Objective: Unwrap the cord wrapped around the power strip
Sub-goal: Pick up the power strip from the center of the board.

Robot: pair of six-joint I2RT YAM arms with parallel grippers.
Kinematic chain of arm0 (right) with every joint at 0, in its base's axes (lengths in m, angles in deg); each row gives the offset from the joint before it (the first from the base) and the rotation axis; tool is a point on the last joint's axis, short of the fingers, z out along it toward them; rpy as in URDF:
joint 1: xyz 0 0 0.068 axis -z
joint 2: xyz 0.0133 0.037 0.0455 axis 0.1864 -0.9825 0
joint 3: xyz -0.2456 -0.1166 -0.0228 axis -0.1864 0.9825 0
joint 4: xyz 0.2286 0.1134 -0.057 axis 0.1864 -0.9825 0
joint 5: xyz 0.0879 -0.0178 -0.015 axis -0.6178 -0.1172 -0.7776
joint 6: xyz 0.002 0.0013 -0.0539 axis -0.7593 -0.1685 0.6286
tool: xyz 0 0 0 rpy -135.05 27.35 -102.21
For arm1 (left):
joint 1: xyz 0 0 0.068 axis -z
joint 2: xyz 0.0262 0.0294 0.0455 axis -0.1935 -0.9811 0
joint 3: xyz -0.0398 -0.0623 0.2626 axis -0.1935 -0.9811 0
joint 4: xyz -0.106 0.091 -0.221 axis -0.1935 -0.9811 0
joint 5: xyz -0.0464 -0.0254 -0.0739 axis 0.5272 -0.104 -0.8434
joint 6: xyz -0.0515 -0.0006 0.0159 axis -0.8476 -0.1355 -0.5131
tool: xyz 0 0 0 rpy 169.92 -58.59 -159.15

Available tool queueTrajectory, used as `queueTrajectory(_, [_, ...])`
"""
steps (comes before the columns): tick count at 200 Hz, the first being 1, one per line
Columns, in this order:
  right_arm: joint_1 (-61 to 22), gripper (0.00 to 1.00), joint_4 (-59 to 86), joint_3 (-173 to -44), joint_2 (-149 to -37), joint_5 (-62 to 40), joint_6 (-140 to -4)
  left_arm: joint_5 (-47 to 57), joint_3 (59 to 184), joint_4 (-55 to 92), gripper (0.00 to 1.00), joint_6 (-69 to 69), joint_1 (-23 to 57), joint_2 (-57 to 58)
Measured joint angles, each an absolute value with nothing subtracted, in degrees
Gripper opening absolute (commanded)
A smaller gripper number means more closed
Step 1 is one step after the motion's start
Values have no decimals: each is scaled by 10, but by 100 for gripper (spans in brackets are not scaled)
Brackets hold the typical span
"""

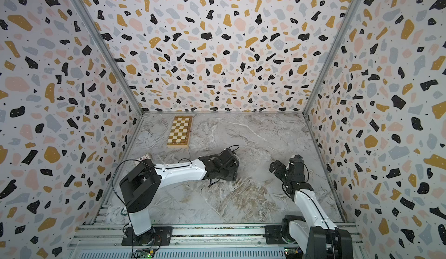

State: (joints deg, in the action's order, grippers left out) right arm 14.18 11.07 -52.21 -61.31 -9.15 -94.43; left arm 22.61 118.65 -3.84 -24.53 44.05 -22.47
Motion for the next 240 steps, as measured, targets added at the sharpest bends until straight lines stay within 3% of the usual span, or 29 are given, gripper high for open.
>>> queueTrajectory(58, [142, 98, 113, -519, -613, -91, -943, 239, 1186, -18, 33, -230, 440, -229])
queueTrajectory(84, [142, 98, 81, -527, -612, -84, -931, 235, 1181, -10, 6, -211, 440, -226])
queueTrajectory(103, [142, 97, 31, -549, -596, -79, -917, 226, 1162, -10, 0, -186, 440, -206])
queueTrajectory(166, [142, 94, -79, -661, -477, -169, -880, 112, 1125, -57, 0, -28, 424, -64])
queueTrajectory(240, [141, 86, -113, -675, -326, -295, -847, -16, 1147, -236, 0, 146, 380, 116])
